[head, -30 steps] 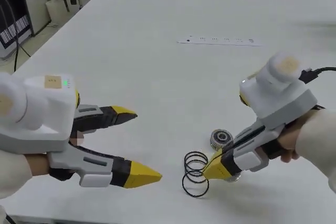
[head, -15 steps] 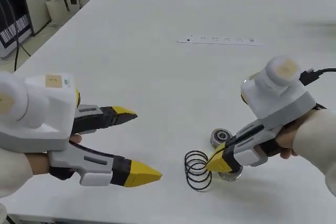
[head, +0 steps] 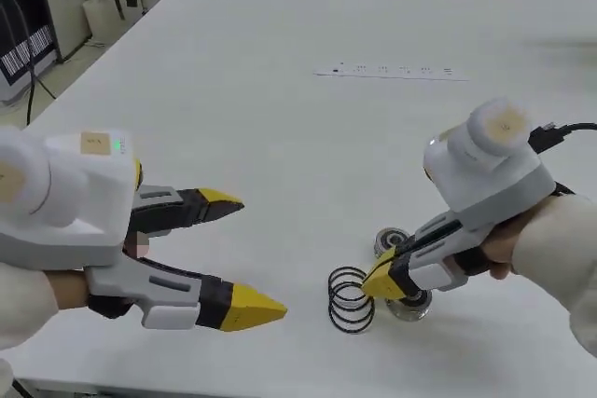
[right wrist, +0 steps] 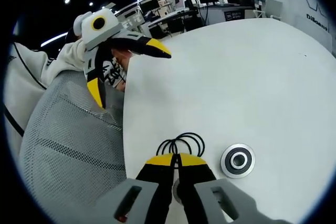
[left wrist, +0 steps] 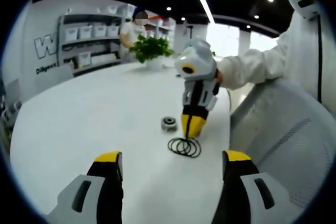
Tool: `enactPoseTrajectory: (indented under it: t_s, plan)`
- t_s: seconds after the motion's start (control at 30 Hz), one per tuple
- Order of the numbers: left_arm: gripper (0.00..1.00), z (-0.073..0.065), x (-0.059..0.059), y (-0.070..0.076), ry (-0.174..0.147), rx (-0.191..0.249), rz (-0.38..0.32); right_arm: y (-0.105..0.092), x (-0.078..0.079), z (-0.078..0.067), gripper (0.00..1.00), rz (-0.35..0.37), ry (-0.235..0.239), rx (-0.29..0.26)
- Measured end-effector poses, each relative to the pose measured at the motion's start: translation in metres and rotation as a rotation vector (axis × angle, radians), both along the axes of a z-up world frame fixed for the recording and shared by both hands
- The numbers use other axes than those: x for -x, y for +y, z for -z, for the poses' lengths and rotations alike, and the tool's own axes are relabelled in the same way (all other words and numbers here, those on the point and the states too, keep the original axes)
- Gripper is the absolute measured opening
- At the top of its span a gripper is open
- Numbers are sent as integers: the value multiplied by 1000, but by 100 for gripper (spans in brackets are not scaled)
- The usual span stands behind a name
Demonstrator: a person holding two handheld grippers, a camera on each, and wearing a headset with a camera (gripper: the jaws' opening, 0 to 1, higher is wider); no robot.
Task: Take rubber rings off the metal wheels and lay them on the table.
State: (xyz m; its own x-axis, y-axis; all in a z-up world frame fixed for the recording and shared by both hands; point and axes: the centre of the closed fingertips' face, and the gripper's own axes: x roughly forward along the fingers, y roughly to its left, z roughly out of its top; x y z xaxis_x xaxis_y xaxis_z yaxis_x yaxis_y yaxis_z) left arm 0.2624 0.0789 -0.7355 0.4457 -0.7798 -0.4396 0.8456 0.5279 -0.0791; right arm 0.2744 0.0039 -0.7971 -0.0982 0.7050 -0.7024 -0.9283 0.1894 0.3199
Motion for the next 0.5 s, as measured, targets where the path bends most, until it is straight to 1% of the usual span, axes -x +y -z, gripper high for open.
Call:
enactPoseTrajectory:
  t_s: [0.1,0.5]
  plan:
    - [79,0,0,0,1,-1,2,1,-2,0,0,4,-13,-4]
    - [78,2,2,-1,6,-9,8,1,-4,1,2,8,-22,1]
